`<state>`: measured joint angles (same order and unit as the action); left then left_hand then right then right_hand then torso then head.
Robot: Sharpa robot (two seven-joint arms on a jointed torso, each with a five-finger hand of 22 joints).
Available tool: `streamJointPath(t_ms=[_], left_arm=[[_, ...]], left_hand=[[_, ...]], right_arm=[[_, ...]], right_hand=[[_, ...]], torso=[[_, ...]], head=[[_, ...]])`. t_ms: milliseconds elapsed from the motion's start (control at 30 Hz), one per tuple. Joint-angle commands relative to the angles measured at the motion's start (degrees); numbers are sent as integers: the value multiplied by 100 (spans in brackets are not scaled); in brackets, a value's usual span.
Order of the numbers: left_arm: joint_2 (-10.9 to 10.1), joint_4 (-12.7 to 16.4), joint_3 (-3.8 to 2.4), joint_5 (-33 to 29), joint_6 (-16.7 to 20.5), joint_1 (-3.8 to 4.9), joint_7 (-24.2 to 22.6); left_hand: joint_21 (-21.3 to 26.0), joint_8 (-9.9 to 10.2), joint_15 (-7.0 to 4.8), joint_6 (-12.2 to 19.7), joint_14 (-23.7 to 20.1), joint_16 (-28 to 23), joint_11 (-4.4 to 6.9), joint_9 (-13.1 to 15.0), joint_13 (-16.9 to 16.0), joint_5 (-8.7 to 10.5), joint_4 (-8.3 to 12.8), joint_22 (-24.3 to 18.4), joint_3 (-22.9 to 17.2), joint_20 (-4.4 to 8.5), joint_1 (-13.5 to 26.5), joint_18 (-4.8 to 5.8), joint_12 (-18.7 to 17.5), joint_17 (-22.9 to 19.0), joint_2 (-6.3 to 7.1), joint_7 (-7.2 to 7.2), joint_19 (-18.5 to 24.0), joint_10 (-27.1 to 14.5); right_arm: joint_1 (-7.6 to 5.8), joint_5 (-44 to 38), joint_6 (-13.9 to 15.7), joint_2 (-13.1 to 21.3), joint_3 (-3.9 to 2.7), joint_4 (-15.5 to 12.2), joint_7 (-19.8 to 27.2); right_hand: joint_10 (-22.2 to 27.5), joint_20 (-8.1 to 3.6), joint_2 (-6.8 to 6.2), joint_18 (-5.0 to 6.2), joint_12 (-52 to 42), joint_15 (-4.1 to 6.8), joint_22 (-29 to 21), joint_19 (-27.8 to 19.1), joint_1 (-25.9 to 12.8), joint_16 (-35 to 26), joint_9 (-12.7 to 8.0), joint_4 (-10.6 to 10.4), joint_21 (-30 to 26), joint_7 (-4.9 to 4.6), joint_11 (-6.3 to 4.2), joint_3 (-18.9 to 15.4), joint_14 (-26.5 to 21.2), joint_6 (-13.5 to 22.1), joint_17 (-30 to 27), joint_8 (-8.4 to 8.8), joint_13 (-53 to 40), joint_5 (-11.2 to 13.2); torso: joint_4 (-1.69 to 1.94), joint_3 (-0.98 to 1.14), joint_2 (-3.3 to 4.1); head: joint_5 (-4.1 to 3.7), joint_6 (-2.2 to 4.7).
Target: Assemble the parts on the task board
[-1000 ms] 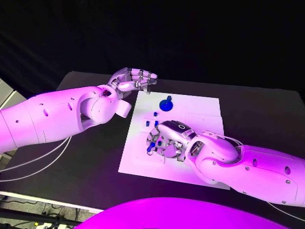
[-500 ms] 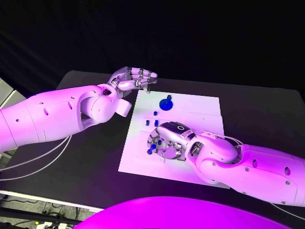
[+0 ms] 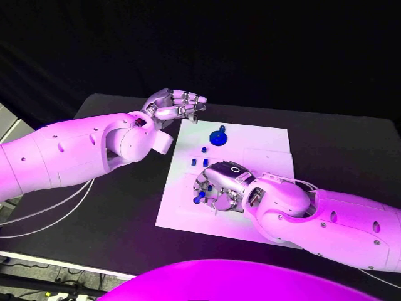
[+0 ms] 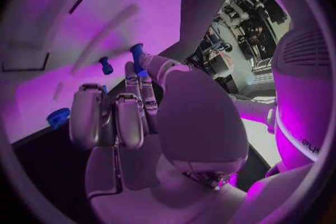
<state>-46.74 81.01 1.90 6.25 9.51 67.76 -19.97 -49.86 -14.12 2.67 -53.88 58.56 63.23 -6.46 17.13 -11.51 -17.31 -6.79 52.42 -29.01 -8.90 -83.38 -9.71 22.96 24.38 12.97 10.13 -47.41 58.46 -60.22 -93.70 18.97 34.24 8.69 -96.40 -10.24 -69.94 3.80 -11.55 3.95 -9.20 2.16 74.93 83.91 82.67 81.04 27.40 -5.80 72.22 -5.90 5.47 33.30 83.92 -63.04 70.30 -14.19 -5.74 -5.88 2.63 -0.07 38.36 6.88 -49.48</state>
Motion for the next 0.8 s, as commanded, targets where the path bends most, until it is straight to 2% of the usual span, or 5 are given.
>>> streamJointPath(t_ms=[33,233,333,500,800], left_arm=[[14,8,-4,-32,-76,3,-56],[19,9,-4,-32,-78,3,-53],[22,10,-4,-32,-80,3,-54],[27,6,-4,-32,-83,3,-53],[18,2,-3,-32,-80,3,-47]], left_hand=[[35,-31,-2,-18,-37,-30,-1,8,-9,23,5,-6,24,13,22,-74,23,-9,-20,-11,18,-53],[35,-31,-2,-18,-37,-30,-1,8,-9,23,5,-6,24,13,22,-74,23,-9,-20,-11,18,-53],[35,-31,-2,-18,-37,-30,-1,8,-9,23,5,-6,24,13,22,-74,23,-9,-20,-11,18,-53],[49,-41,-3,-18,-43,-32,2,14,-14,22,1,-13,33,12,32,-74,51,-10,-29,-15,17,-72],[49,-41,-3,-18,-43,-32,2,14,-14,22,1,-13,33,12,32,-74,51,-10,-29,-15,17,-72]], right_arm=[[15,-223,-245,-38,19,14,-130],[16,-280,-284,-126,35,72,-238],[17,-281,-221,-151,40,84,-248],[17,-285,-73,-160,43,87,-254],[18,-290,382,-4,44,-36,-223]], right_hand=[[-313,-11,18,-59,58,-16,871,134,-101,15,9,55,-56,-45,-307,21,255,53,-14,30,-235,-5],[28,72,-109,-40,305,-134,836,92,-333,11,-44,73,-201,-158,-164,125,244,340,-47,241,-197,25],[520,171,-281,13,474,-255,722,-22,-517,20,-109,57,-561,-258,-18,106,228,612,-63,416,-104,-57],[793,220,-343,60,465,-292,638,-105,-542,-34,-140,97,-822,-267,20,21,172,719,-193,491,-71,-74],[1215,291,-347,135,272,-346,491,-248,-495,-130,-212,150,-1268,-139,81,-292,49,962,-433,673,-56,-88]], torso=[[-1,-4,1],[5,-1,-1],[4,-1,-2],[-6,0,-2],[-6,3,-3]], head=[[3,-3],[8,6],[6,10],[8,36],[-5,30]])
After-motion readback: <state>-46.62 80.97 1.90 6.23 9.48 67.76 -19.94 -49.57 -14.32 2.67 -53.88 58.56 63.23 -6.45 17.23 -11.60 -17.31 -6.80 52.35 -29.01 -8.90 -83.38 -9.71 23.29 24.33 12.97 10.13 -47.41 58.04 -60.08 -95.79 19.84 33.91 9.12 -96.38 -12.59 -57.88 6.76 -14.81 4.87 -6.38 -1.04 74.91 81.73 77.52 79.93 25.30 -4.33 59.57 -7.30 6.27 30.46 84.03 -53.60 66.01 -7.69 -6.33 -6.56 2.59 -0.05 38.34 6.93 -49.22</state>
